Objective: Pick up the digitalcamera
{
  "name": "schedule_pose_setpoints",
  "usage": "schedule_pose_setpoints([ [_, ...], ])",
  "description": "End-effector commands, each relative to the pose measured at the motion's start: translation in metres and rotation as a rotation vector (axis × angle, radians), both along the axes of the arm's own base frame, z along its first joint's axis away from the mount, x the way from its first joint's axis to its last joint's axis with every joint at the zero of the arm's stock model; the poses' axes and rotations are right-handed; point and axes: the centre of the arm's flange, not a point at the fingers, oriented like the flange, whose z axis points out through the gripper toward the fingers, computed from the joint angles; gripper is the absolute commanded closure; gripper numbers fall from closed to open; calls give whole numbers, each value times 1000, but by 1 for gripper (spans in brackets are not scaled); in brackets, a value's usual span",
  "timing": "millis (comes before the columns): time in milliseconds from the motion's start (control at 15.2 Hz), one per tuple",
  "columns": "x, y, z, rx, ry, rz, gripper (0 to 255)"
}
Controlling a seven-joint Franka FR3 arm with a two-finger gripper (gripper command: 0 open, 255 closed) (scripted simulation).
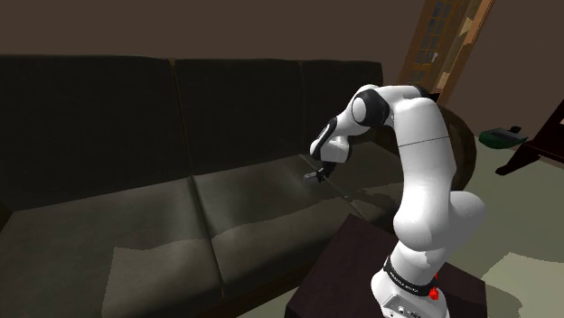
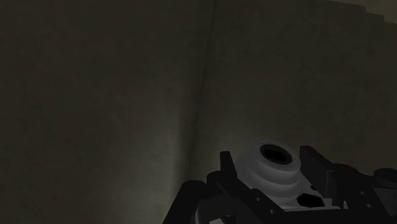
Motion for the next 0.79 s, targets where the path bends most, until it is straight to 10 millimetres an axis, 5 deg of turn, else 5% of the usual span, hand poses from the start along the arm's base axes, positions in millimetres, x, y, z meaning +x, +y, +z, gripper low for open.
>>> schedule_pose_setpoints([
  [0, 0, 0, 5, 0, 0, 0, 255],
  [726, 0, 0, 63, 0, 0, 0, 255],
])
